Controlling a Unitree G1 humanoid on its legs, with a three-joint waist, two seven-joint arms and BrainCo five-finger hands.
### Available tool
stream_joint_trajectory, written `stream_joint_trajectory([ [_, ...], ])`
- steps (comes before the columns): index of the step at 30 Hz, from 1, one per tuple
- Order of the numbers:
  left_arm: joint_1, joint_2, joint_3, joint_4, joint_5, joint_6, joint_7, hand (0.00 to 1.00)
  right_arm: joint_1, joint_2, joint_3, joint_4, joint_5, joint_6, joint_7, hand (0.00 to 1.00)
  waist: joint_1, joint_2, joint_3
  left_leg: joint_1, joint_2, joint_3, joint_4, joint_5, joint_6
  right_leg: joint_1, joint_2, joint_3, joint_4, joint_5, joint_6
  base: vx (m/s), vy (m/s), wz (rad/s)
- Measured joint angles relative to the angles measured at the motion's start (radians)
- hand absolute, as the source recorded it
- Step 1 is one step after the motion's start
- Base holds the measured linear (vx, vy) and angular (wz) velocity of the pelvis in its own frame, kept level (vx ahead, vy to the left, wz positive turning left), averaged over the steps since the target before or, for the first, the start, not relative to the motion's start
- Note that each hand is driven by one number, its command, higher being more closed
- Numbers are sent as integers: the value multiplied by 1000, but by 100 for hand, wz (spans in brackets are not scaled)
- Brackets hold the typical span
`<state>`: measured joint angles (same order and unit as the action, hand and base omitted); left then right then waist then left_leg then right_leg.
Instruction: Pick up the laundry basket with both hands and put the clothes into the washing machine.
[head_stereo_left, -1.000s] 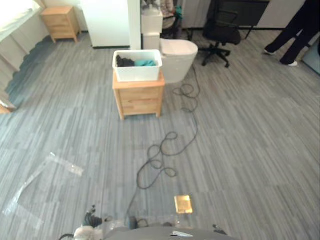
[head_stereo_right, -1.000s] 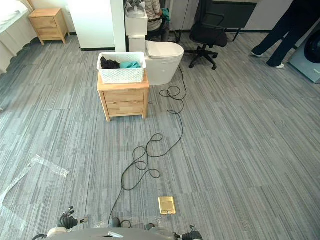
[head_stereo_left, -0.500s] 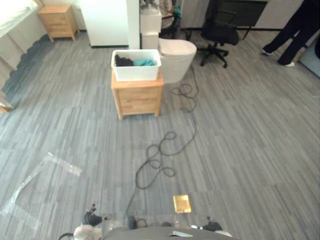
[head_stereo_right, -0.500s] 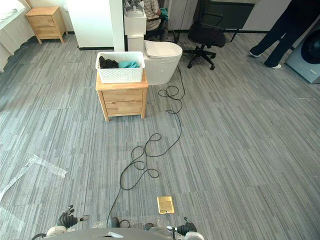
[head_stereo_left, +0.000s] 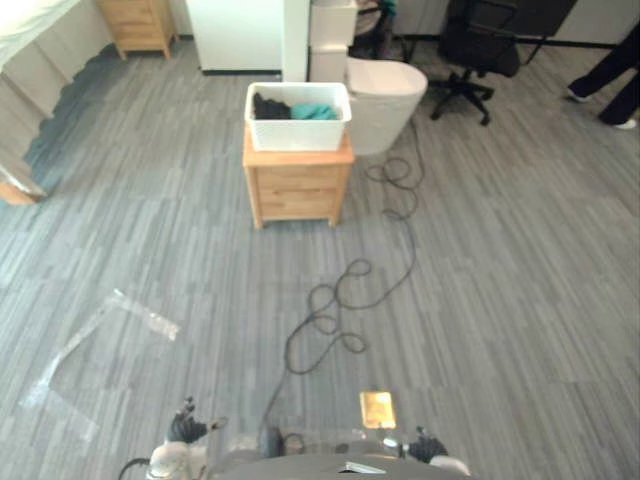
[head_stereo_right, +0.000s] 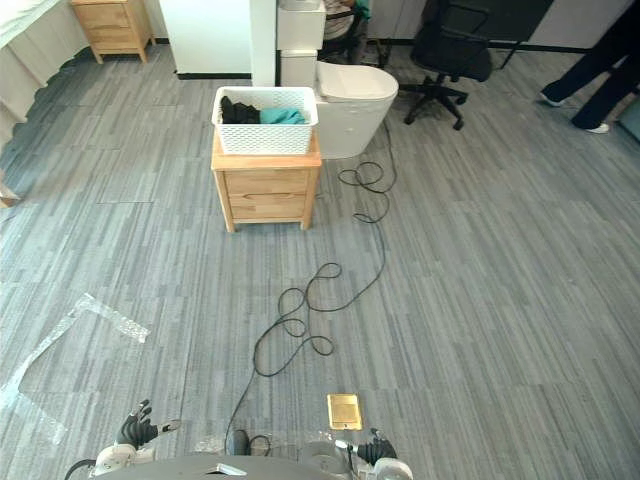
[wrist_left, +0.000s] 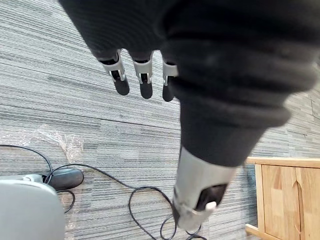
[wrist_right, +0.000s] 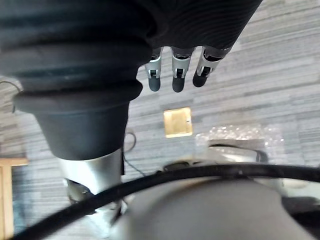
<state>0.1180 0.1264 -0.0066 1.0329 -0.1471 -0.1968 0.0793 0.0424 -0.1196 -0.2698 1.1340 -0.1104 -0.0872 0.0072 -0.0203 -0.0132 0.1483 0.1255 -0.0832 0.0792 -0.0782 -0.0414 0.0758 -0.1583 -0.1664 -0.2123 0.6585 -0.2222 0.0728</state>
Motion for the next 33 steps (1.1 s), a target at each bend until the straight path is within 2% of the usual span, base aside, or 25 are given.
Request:
stream_joint_trajectory([
  [1, 0, 3, 0, 0, 0, 1, 0, 0, 1, 3, -7, -2, 2, 0, 5, 0, -4, 7, 8, 15, 0, -6, 0, -10, 5, -20, -5, 0, 54, -20, -5, 318, 82, 31],
  [3, -9, 19, 4, 7, -1, 8, -24, 0, 2, 15, -9, -8, 6, -4, 8, 0, -14, -9, 24, 48, 14, -38, 52, -71, 7, -73, 4, -20, 118, -88, -3, 379, 44, 31],
  [6, -19, 17, 5, 12, -5, 20, -37, 0, 2, 14, -10, -15, 8, -13, 8, 0, -24, 5, 36, 76, 51, -61, 79, -127, 3, -153, 68, -22, 54, -97, -10, 362, -6, 29],
  [8, -48, 10, 7, 12, -4, 21, -40, 0, 0, 11, -16, -18, 27, -18, 7, 0, -45, 27, 55, 104, 89, -96, 73, -156, -6, -233, 116, -32, -86, -33, -44, 506, -81, 52],
  [10, -67, -1, 10, 12, -4, 21, -40, 0, 8, 14, -34, -12, 28, -12, 9, 0, -51, 23, 73, 144, 102, -110, 72, -167, -23, -268, 119, -50, -286, 104, -55, 649, -156, 61],
  [11, -66, -10, 17, 12, -4, 22, -39, 0, 25, 23, -52, -12, 32, -4, 13, 0, -53, 15, 71, 176, 100, -110, 83, -190, -62, -279, 116, -50, -373, 179, -68, 604, -168, 43],
  [12, -62, -14, 27, 13, -3, 22, -40, 0, 33, 29, -59, -12, 35, -1, 15, 0, -54, 8, 68, 190, 98, -111, 95, -206, -88, -282, 111, -49, -384, 206, -84, 611, -199, 43],
  [13, -50, -33, 71, 17, -4, 22, -39, 0, 49, 36, -79, -13, 42, 5, 18, 0, -57, -3, 64, 208, 98, -109, 151, -230, -128, -279, 100, -51, -339, 298, -164, 609, -252, 21],
  [14, -47, -61, 116, 19, -6, 23, -38, 0, 48, 31, -107, -18, 46, 5, 20, 0, -56, 17, 64, 193, 122, -99, 239, -237, -141, -272, 114, -63, -291, 262, -166, 600, -271, 14],
  [15, -43, -83, 157, 19, -8, 24, -37, 0, 50, 32, -134, -21, 46, 3, 27, 0, -59, 38, 64, 115, 152, -78, 451, -210, -181, -237, 136, -78, -288, 216, -171, 485, -242, -1],
  [16, -41, -89, 173, 19, -15, 24, -37, 0, 50, 32, -140, -27, 46, 3, 28, 0, -61, 45, 67, 68, 166, -62, 576, -168, -194, -211, 152, -80, -293, 196, -172, 615, -315, -20],
  [17, -24, -104, 227, 14, -33, 25, -39, 0, 55, 31, -135, -56, 46, 4, 28, 0, -55, 61, 71, -47, 228, -46, 870, 5, -222, -127, 208, -69, -321, 160, -191, 630, -311, -35],
  [18, -17, -107, 244, 8, -39, 28, -39, 0, 56, 31, -133, -62, 45, 3, 28, 0, -53, 62, 71, -84, 257, -39, 995, 18, -226, -93, 233, -60, -333, 151, -191, 751, -347, -67],
  [19, -19, -105, 261, -8, -48, 29, -40, 0, 55, 33, -114, -71, 45, 3, 27, 0, -34, 56, 75, -155, 307, -11, 1176, 15, -222, -24, 266, -37, -350, 130, -194, 604, -256, -64],
  [20, -27, -106, 260, -33, -48, 30, -40, 0, 44, 36, -86, -87, 43, 4, 27, 0, -23, 37, 84, -222, 335, 16, 1280, -10, -204, 49, 278, -13, -372, 114, -197, 663, -286, -59],
  [21, -29, -105, 255, -44, -48, 27, -40, 0, 41, 38, -76, -95, 41, 3, 27, 0, -19, 27, 84, -256, 343, 35, 1302, -29, -196, 80, 278, 0, -387, 111, -197, 511, -227, -42],
  [23, -42, -87, 195, -79, -48, 20, -41, 0, 15, 33, -41, -94, 24, 2, 27, 0, -2, 8, 82, -354, 353, 103, 1259, -90, -173, 180, 276, 49, -462, 113, -174, 443, -175, -54],
  [24, -52, -81, 167, -78, -50, 20, -43, 0, -7, 27, -25, -87, 23, 4, 27, 0, 9, 6, 85, -379, 349, 136, 1152, -124, -175, 238, 275, 73, -515, 119, -162, 401, -132, -57],
  [26, -54, -75, 138, -77, -70, 19, -43, 0, -30, 23, -6, -87, 23, 3, 26, 0, 16, 9, 83, -390, 329, 172, 955, -152, -173, 297, 273, 106, -559, 119, -159, 362, -47, -60],
  [27, -57, -74, 117, -77, -81, 18, -40, 0, -55, 8, 39, -84, 22, 3, 27, 0, 22, 12, 82, -384, 285, 163, 693, -148, -177, 329, 270, 151, -584, 112, -147, 402, 40, -75],
  [28, -57, -74, 112, -76, -87, 18, -40, 0, -68, 6, 59, -83, 19, 1, 27, 0, 26, 15, 80, -380, 267, 153, 577, -131, -189, 335, 269, 170, -592, 110, -144, 385, 110, -95],
  [29, -58, -79, 109, -70, -88, 17, -39, 0, -88, 0, 89, -81, 2, -6, 27, 0, 33, 24, 75, -373, 239, 119, 393, -83, -193, 344, 269, 211, -610, 106, -137, 250, 99, -80],
  [31, -56, -80, 101, -52, -94, 17, -39, 0, -94, -11, 115, -62, -16, -19, 28, 0, 46, 36, 69, -371, 216, 88, 256, -24, -189, 364, 269, 267, -619, 90, -112, 325, 173, -93],
  [32, -55, -81, 101, -33, -95, 16, -39, 0, -79, -18, 120, -53, -20, -16, 28, 0, 51, 47, 57, -365, 211, 84, 231, 1, -174, 383, 268, 289, -620, 69, -84, 412, 238, -81],
  [33, -49, -82, 101, -25, -94, 16, -39, 0, -61, -19, 120, -53, -28, -17, 28, 0, 50, 54, 46, -366, 207, 84, 236, 12, -156, 389, 267, 296, -617, 51, -71, 489, 310, -77],
])
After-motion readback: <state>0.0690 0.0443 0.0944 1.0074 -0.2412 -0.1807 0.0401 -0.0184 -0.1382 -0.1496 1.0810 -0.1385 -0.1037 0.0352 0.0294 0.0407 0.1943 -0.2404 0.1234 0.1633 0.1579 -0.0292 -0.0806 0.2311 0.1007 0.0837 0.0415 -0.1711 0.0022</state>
